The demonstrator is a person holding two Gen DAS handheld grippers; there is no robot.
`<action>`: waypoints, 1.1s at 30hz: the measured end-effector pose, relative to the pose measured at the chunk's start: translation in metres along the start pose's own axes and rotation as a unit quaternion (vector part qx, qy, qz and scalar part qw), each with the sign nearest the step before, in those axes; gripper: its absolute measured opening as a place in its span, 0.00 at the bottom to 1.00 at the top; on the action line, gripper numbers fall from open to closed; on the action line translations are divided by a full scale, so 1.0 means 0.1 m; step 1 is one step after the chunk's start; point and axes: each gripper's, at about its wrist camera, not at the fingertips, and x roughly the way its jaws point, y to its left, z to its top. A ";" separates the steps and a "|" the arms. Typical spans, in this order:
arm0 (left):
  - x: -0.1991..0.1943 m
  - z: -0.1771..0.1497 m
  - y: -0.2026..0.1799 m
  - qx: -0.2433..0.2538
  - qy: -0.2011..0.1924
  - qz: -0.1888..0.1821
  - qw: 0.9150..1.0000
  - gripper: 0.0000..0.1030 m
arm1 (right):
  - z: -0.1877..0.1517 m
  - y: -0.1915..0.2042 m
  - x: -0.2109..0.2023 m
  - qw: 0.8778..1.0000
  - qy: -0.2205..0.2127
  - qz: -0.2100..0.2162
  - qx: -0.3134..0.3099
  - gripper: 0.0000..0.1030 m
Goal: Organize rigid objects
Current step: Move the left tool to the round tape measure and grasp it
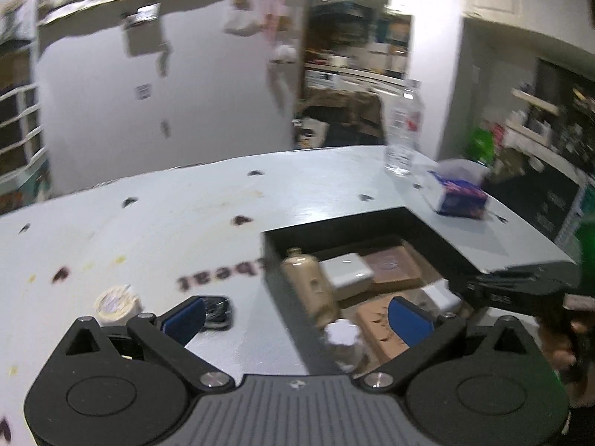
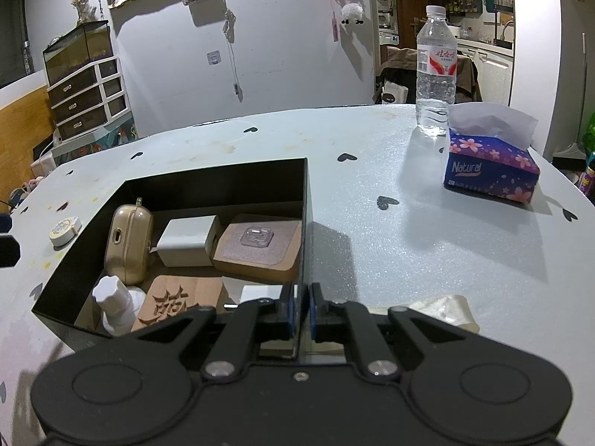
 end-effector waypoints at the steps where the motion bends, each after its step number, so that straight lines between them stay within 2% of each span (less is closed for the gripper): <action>1: 0.00 -0.02 0.04 -0.007 0.001 0.006 1.000 1.00 | 0.00 0.00 0.00 1.000 0.000 0.000 0.000 0.08; 8: 0.03 -0.21 0.41 -0.097 0.001 0.044 0.994 1.00 | 0.00 0.00 0.00 1.000 0.000 0.000 0.000 0.08; 12: 0.08 -0.31 0.59 -0.124 -0.003 0.076 0.989 1.00 | 0.00 0.00 0.00 1.000 0.000 0.000 0.000 0.08; 19: 0.26 -0.35 0.87 -0.109 -0.029 0.147 0.983 1.00 | 0.00 0.01 -0.01 1.000 -0.001 -0.002 -0.002 0.09; 23: 0.47 -0.32 1.11 -0.129 -0.030 0.182 0.974 0.96 | 0.00 0.03 -0.01 1.000 -0.003 -0.004 -0.004 0.09; 27: 0.65 -0.25 1.23 -0.132 -0.023 0.197 0.971 0.91 | 0.00 0.03 -0.01 1.000 -0.003 -0.004 -0.004 0.09; 33: 0.89 -0.16 1.23 -0.108 -0.014 0.208 0.972 0.84 | 0.01 0.03 -0.01 1.000 -0.003 -0.003 -0.003 0.09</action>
